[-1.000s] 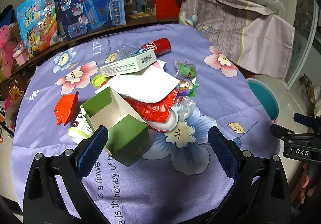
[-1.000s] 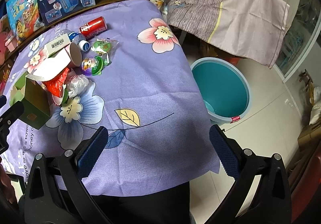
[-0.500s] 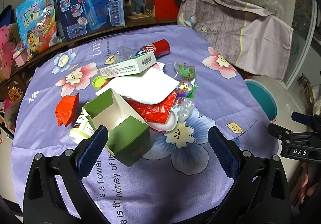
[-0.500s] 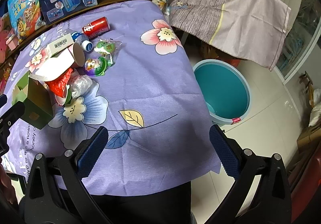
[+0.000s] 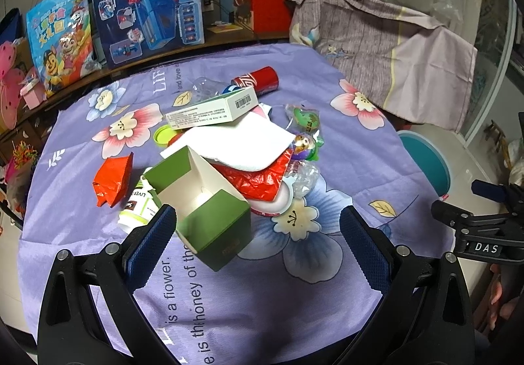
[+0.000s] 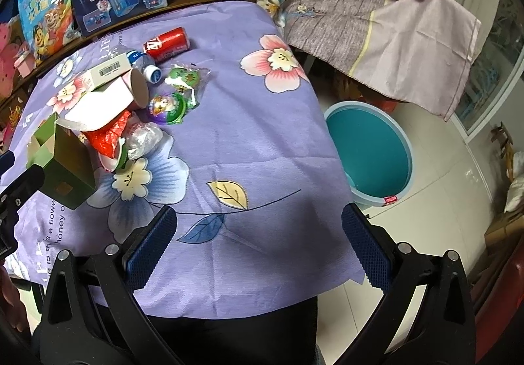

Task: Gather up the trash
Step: 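Lower the right tool onto the green-and-white box and close it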

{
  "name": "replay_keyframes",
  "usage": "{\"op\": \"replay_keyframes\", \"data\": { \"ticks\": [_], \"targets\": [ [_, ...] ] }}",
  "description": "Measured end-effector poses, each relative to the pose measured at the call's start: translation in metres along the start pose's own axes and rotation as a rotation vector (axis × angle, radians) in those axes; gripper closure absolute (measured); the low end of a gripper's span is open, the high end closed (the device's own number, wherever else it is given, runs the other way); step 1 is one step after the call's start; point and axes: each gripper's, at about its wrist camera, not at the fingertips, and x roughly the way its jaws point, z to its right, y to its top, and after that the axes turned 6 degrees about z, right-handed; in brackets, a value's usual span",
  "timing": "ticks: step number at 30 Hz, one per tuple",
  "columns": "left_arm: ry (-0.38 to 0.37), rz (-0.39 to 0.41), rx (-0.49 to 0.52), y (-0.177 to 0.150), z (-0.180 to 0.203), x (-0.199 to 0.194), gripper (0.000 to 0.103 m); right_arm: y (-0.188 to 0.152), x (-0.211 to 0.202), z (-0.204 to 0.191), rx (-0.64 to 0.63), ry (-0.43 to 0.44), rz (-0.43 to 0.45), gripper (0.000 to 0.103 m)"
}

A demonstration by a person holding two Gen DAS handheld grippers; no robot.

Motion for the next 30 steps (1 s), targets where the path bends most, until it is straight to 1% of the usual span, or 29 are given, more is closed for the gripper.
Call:
{"op": "replay_keyframes", "data": {
  "ticks": [3,8,11,13,19,25,28,30],
  "targets": [
    [-0.005,-0.002,-0.013,0.000,-0.011,-0.005,0.003,0.002,0.000,-0.009,-0.016,0.014,-0.002,0.006],
    [-0.005,-0.015,-0.069,-0.005,-0.050,-0.013,0.003,0.004,0.001,-0.037,-0.078,0.064,-0.015,0.006],
    [0.025,-0.025,-0.091,-0.013,-0.074,-0.014,0.003,0.006,0.003,-0.060,-0.131,0.109,-0.028,0.006],
    [0.042,-0.047,-0.106,-0.022,-0.091,-0.011,0.003,0.007,0.005,-0.083,-0.190,0.143,-0.039,0.006],
    [0.061,-0.098,-0.152,-0.045,-0.132,0.002,0.003,0.012,0.011,-0.144,-0.316,0.235,-0.063,0.006],
    [0.057,-0.146,-0.213,-0.061,-0.170,0.018,0.003,0.017,0.026,-0.198,-0.374,0.305,-0.080,0.006],
    [0.062,-0.158,-0.221,-0.065,-0.185,0.022,0.003,0.017,0.033,-0.216,-0.385,0.333,-0.091,0.006],
    [0.057,-0.163,-0.226,-0.065,-0.190,0.024,0.003,0.017,0.036,-0.227,-0.400,0.352,-0.081,0.006]
  ]
}}
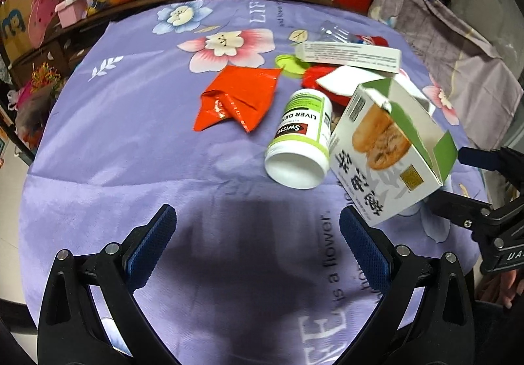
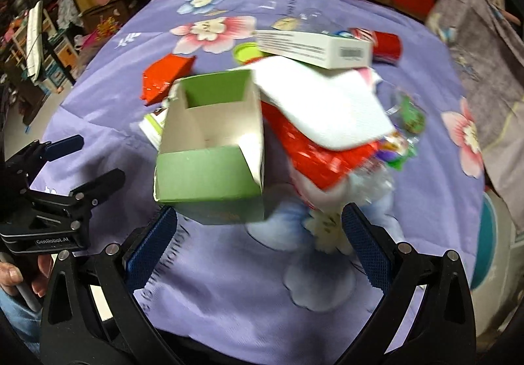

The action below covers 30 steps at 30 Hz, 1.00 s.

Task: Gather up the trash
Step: 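Lower the right tool onto the green-and-white box and close it, then close the left tool around the white pill bottle's cap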

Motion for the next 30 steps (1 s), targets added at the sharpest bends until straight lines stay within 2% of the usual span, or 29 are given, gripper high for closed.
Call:
{"op": "replay_keyframes", "data": {
  "ticks": [5,7,9,12,16,21,23,24,30],
  "targets": [
    [-0.002,-0.022,0.014,0.005,-0.003,0.008,0.003,0.010,0.016,-0.001,0.027,0.034,-0.004,0.006],
    [-0.004,-0.022,0.020,0.007,-0.002,0.009,0.003,0.010,0.014,0.001,0.055,0.071,-0.018,0.006],
    [-0.012,-0.020,0.014,0.008,-0.005,0.011,0.003,0.006,0.010,0.002,0.052,0.070,-0.013,0.006],
    [-0.017,-0.034,-0.016,0.007,-0.014,0.016,0.003,0.000,0.007,-0.005,0.080,0.139,-0.046,0.006],
    [-0.014,-0.029,-0.032,0.005,-0.023,0.013,0.003,0.007,0.011,-0.018,0.054,0.108,-0.018,0.006],
    [-0.008,-0.035,-0.020,0.001,-0.027,0.010,0.003,0.016,0.026,-0.008,0.136,0.096,0.011,0.006],
    [-0.015,-0.038,-0.014,0.002,-0.026,0.011,0.003,0.017,0.025,0.000,0.159,0.117,0.037,0.019],
    [-0.018,-0.038,-0.010,0.003,-0.025,0.012,0.003,0.018,0.024,0.005,0.174,0.130,0.037,0.046],
    [-0.065,-0.045,0.054,0.021,-0.002,0.023,0.003,0.012,0.009,0.042,0.257,0.142,0.041,0.046]
  ]
}}
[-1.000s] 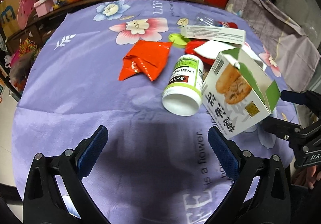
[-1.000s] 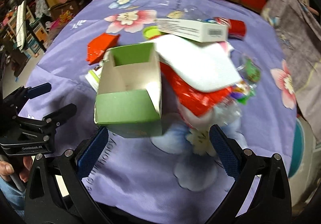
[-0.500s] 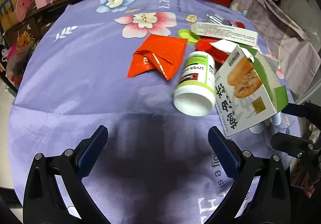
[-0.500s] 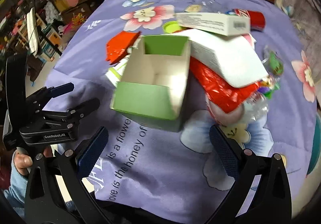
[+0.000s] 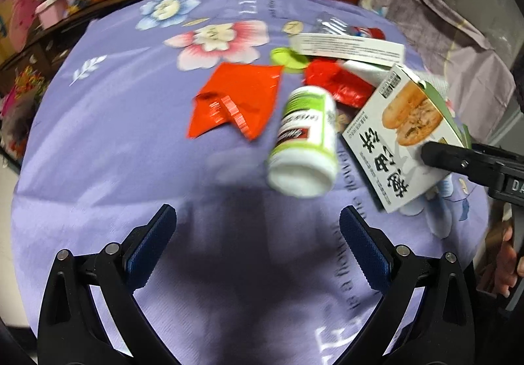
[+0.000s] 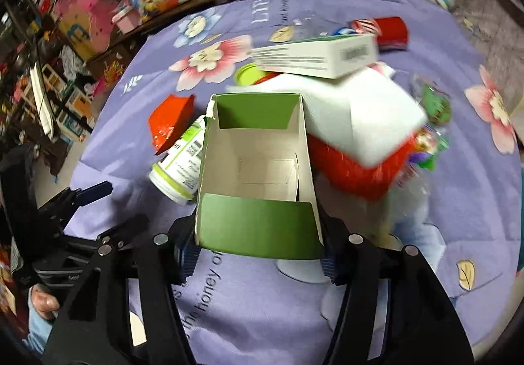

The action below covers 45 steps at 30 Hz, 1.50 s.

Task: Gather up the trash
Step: 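Close the left tool around the white pill bottle's cap, then carry the pill bottle and green box over the teal bin with both tools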

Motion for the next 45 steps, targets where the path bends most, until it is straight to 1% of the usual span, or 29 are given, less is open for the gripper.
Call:
{"op": "replay_keyframes", "data": {
  "ticks": [4,7,8,9,10,12,15,18,20,23,25,29,32,34,37,40,45],
  "targets": [
    [-0.026,-0.008,0.058,0.018,0.020,0.012,0.003,-0.003,-0.010,0.022,0.056,0.014,-0.020,0.046],
    [-0.027,-0.034,0.091,0.026,0.034,0.026,0.005,-0.006,-0.017,0.031,0.080,0.027,-0.018,0.046],
    [-0.029,-0.042,0.096,0.027,0.037,0.031,0.012,-0.006,-0.020,0.034,0.085,0.033,-0.017,0.046],
    [-0.032,-0.059,0.100,0.029,0.040,0.036,0.016,-0.007,-0.022,0.037,0.090,0.039,-0.016,0.046],
    [-0.039,-0.080,0.102,0.030,0.044,0.042,0.031,-0.008,-0.024,0.040,0.095,0.043,-0.014,0.046],
    [-0.042,-0.107,0.093,0.029,0.048,0.050,0.046,-0.009,-0.028,0.045,0.096,0.042,-0.010,0.046],
    [-0.061,-0.118,0.094,0.029,0.055,0.052,0.046,-0.011,-0.033,0.054,0.099,0.044,-0.006,0.046],
    [-0.053,-0.138,0.092,0.032,0.059,0.058,0.045,-0.012,-0.038,0.065,0.122,0.050,-0.004,0.046],
    [-0.031,-0.157,0.087,0.035,0.062,0.066,0.042,-0.014,-0.039,0.072,0.140,0.057,-0.005,0.046],
    [0.003,-0.163,0.091,0.037,0.067,0.077,0.042,-0.016,-0.044,0.080,0.154,0.063,0.000,0.046],
    [0.028,-0.153,0.097,0.037,0.071,0.077,0.047,-0.017,-0.051,0.084,0.156,0.071,0.014,0.046],
    [0.024,-0.118,0.097,0.036,0.082,0.055,0.047,-0.017,-0.068,0.096,0.174,0.095,0.046,0.046],
    [-0.003,-0.086,0.094,0.037,0.090,0.030,0.047,-0.016,-0.079,0.105,0.191,0.109,0.066,0.046],
    [-0.023,-0.059,0.105,0.038,0.099,0.012,0.047,-0.016,-0.085,0.112,0.209,0.118,0.083,0.046],
    [-0.033,-0.033,0.142,0.040,0.116,-0.003,0.047,-0.016,-0.094,0.122,0.234,0.127,0.102,0.046],
    [-0.036,-0.030,0.166,0.043,0.130,-0.004,0.047,-0.019,-0.102,0.131,0.253,0.131,0.117,0.046],
    [-0.050,-0.076,0.175,0.037,0.143,0.017,0.047,-0.028,-0.106,0.144,0.290,0.125,0.124,0.046]
  ]
}}
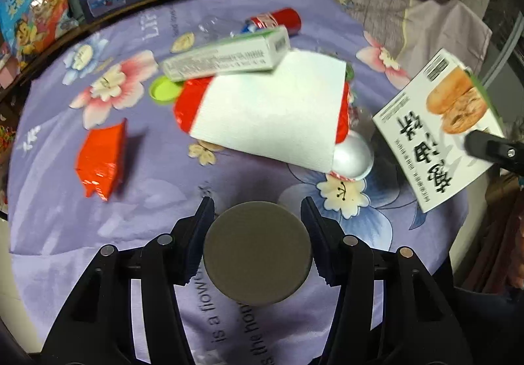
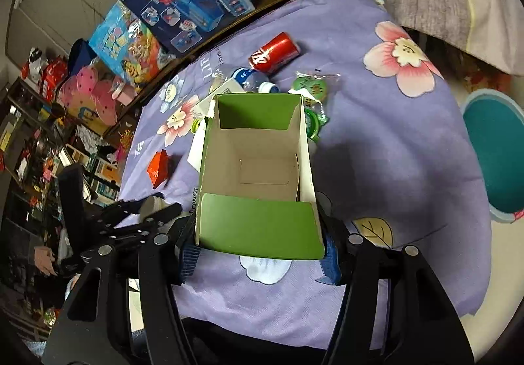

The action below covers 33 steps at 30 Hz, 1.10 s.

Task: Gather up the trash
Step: 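Carry the pill bottle and green box over the teal bin with both tools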

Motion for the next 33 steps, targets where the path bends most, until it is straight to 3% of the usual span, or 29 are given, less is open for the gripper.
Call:
{"op": "replay_keyframes", "data": {
  "ticks": [3,5,7,10,13,16,22,29,30,31,32,33],
  "targets": [
    [-0.015,-0.004,0.004,-0.001,0.005,0.013,0.046,0.000,0.002,0.008,0.024,-0.014,-0.003,0.046],
    [-0.002,0.016,0.009,0.004,0.009,0.018,0.040,0.000,0.004,0.010,0.031,-0.026,0.001,0.046],
    [-0.004,0.046,-0.009,0.010,0.008,0.021,0.027,0.001,0.007,0.012,0.028,-0.045,0.006,0.046],
    [0.005,0.038,-0.033,0.012,0.001,0.025,0.027,-0.001,0.011,0.017,0.037,-0.071,-0.001,0.046],
    [-0.011,0.035,-0.043,0.003,-0.005,0.014,0.026,-0.003,0.016,0.022,0.043,-0.093,-0.014,0.046],
    [-0.005,0.067,-0.045,-0.013,-0.012,-0.009,0.016,-0.002,0.020,0.022,0.052,-0.088,-0.023,0.046],
    [-0.019,0.126,0.007,-0.031,-0.001,-0.034,0.007,-0.005,0.024,0.013,0.041,-0.082,-0.023,0.046],
    [-0.013,0.057,0.034,-0.052,0.009,0.004,0.006,-0.007,0.019,0.008,0.033,-0.096,-0.018,0.046],
    [-0.011,0.058,0.026,-0.054,0.008,0.009,0.007,-0.008,0.018,0.009,0.036,-0.098,-0.017,0.046],
    [-0.015,0.062,0.008,-0.054,0.006,0.015,0.018,-0.008,0.017,0.010,0.040,-0.099,-0.015,0.046],
    [-0.027,0.059,-0.002,-0.055,0.005,0.018,0.040,-0.008,0.016,0.011,0.043,-0.099,-0.014,0.046],
    [-0.057,0.043,-0.016,-0.054,0.003,0.023,0.051,-0.008,0.015,0.013,0.048,-0.100,-0.012,0.046]
  ]
}}
